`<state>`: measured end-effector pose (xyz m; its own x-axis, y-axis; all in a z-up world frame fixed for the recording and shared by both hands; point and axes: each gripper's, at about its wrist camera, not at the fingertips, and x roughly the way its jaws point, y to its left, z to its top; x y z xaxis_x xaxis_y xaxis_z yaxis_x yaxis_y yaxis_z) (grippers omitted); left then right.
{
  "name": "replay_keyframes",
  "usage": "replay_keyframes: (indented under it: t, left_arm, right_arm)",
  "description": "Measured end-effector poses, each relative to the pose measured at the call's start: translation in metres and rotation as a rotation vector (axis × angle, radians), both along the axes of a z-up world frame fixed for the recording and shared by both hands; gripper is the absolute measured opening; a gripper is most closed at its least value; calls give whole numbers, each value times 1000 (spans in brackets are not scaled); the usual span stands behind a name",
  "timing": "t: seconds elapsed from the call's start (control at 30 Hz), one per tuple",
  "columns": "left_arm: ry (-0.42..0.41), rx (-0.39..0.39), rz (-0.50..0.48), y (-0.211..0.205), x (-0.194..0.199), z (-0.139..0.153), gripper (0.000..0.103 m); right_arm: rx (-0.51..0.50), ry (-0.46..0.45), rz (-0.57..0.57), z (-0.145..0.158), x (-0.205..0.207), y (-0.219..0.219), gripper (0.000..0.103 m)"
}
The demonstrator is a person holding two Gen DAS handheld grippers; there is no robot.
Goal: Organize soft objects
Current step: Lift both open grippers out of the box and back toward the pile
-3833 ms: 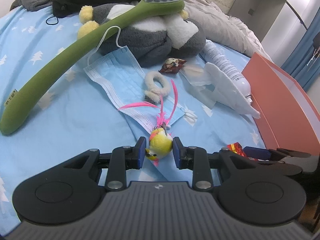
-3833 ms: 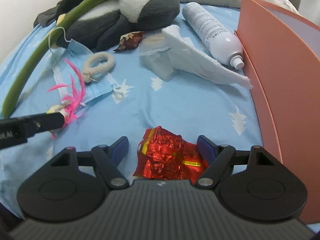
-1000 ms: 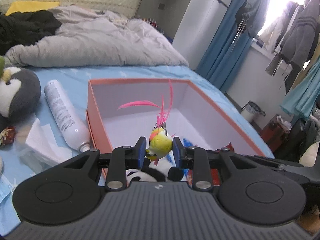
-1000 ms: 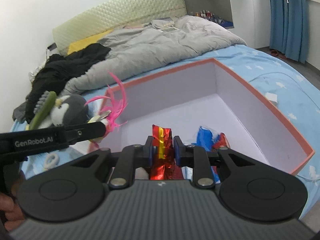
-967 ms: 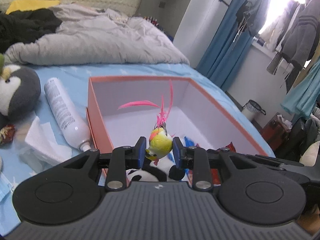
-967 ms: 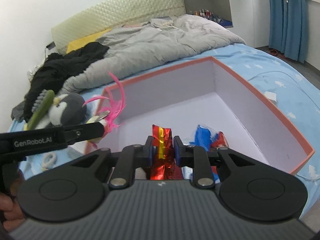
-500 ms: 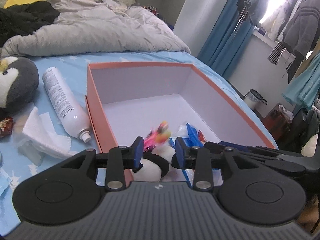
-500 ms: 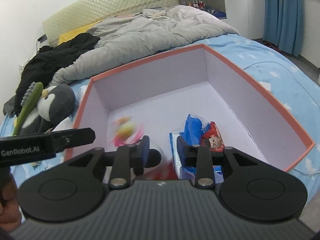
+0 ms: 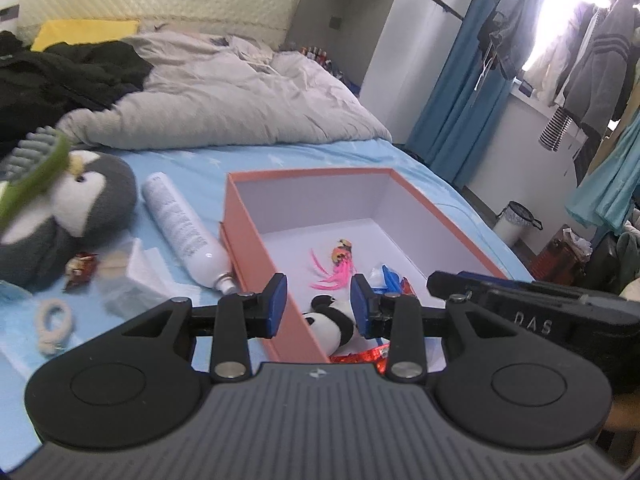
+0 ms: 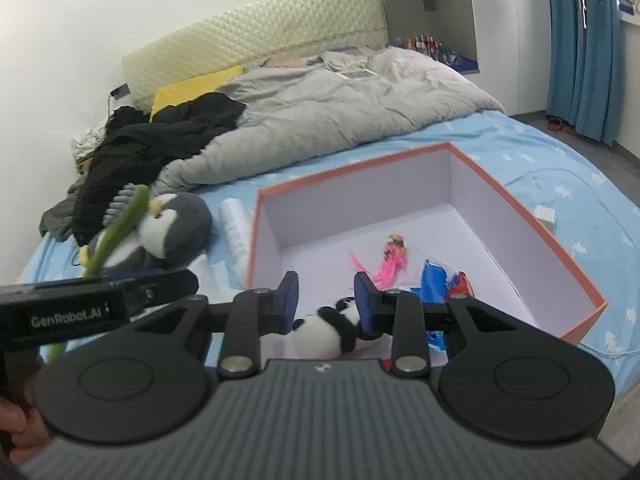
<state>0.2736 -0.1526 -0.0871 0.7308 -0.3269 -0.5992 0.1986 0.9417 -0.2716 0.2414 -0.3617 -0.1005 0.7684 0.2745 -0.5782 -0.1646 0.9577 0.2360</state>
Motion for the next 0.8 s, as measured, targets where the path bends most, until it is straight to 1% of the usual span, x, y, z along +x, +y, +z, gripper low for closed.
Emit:
replay_keyframes:
  t: [0.2, 0.37, 0.63, 0.8]
  left_arm:
    - [-28, 3, 21, 24, -39, 23, 40]
    - [-49, 12, 32, 45, -74, 36, 40]
    - [-64, 14, 78, 81, -122, 45, 40]
    - [-63, 26, 107, 101, -147, 44, 40]
  right_arm:
    - [6, -31, 11, 27, -27, 17, 34]
    - [3, -36, 28, 41, -48, 34, 34]
    - [0, -38, 73, 53, -78, 65, 34]
    - [18, -41, 113, 49, -97, 82, 34]
